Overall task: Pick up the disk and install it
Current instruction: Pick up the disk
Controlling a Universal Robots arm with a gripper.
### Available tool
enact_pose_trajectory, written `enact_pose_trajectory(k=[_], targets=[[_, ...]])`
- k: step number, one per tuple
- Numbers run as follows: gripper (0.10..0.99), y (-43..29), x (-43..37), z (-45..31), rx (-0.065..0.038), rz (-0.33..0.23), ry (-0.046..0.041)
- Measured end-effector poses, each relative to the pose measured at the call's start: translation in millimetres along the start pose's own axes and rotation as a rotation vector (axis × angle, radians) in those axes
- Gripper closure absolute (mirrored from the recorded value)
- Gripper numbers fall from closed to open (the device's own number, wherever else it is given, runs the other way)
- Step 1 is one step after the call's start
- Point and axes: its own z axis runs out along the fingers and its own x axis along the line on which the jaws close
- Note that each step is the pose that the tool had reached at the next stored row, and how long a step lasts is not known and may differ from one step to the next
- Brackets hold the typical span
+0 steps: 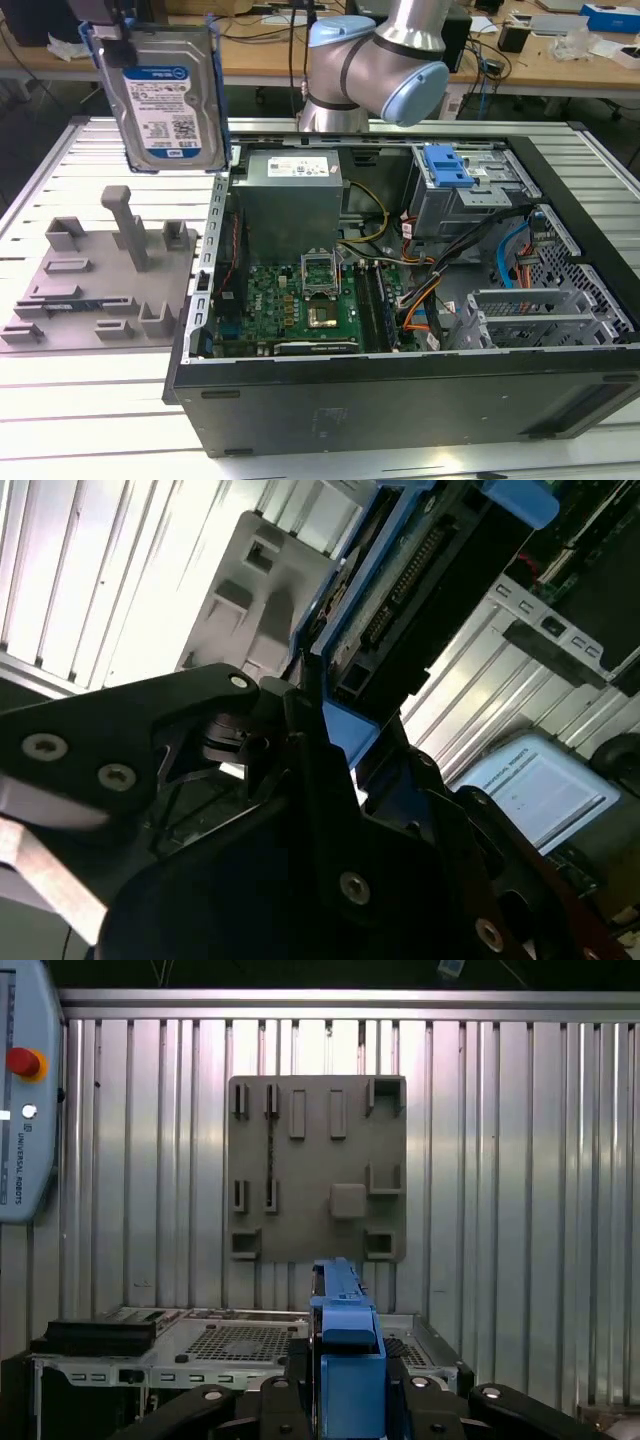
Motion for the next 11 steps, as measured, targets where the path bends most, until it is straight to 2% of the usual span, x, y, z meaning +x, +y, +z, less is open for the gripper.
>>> enact_pose_trajectory(k=[4, 8, 9, 11], targets=[[0.718, -18.1, 5.5, -0.3, 0.000, 0.000, 0.0001], [0.718, -52.8, 17.0, -0.6, 0.000, 0.000, 0.0000], [0.718, -59.8, 19.5, -0.7, 0.000, 0.000, 0.0000], [0.718, -69.2, 23.1, -0.9, 0.000, 0.000, 0.0001]])
